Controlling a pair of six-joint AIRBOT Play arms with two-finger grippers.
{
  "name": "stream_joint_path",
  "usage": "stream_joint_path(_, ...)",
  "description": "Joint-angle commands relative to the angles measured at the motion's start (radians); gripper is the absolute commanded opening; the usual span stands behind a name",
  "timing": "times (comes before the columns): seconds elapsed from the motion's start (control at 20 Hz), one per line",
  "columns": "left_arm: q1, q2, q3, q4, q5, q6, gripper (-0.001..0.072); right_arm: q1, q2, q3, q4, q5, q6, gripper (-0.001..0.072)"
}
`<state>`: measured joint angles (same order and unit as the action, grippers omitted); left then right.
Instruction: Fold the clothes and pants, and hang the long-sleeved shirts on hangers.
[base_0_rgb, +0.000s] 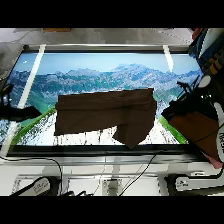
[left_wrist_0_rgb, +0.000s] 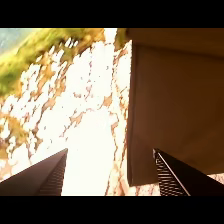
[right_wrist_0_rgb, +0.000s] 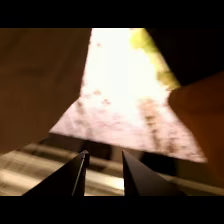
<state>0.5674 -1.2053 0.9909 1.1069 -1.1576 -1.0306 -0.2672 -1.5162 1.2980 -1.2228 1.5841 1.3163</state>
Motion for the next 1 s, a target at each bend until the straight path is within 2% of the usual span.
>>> stream_joint_path(0.0,0.114,0.055,-0.142,-0.071,-0.015,0.024,0.0580,-0.043,0.042,-0.216,0.266,-0.012,-0.079,0.0315)
stream_joint_path(0.05,0.113,0.056,-0.177,-0.068,-0.013,0.024,0.0580,-0.032,0.047,-0.282,0.304,-0.051,-0.106,0.0353)
stream_joint_path(0.2,0.105,0.056,-0.251,-0.068,-0.013,0.024,0.0580,0.014,0.047,-0.463,0.363,-0.163,-0.178,0.0353)
stream_joint_path(0.45,0.103,0.053,-0.276,-0.101,0.017,0.024,0.0580,0.103,0.047,-0.618,0.421,-0.337,-0.216,0.0343)
stream_joint_path(0.5,0.100,0.053,-0.278,-0.119,0.019,0.024,0.0580,0.128,0.047,-0.635,0.446,-0.388,-0.219,0.0288)
stream_joint_path(0.55,0.093,0.053,-0.281,-0.125,0.022,0.024,0.0579,0.148,0.047,-0.640,0.452,-0.428,-0.219,0.0186)
stream_joint_path(0.65,0.080,0.052,-0.287,-0.124,0.028,0.024,0.0579,0.170,0.047,-0.638,0.465,-0.472,-0.219,0.0163)
stream_joint_path(0.7,0.074,0.052,-0.294,-0.124,0.034,0.024,0.0580,0.169,0.052,-0.637,0.474,-0.480,-0.219,0.0124)
stream_joint_path(0.75,0.070,0.051,-0.304,-0.124,0.040,0.024,0.0580,0.169,0.066,-0.637,0.475,-0.484,-0.219,0.0016)
stream_joint_path(0.95,0.067,0.034,-0.334,-0.134,0.049,0.024,0.0579,0.170,0.222,-0.637,0.474,-0.504,-0.219,0.0012)
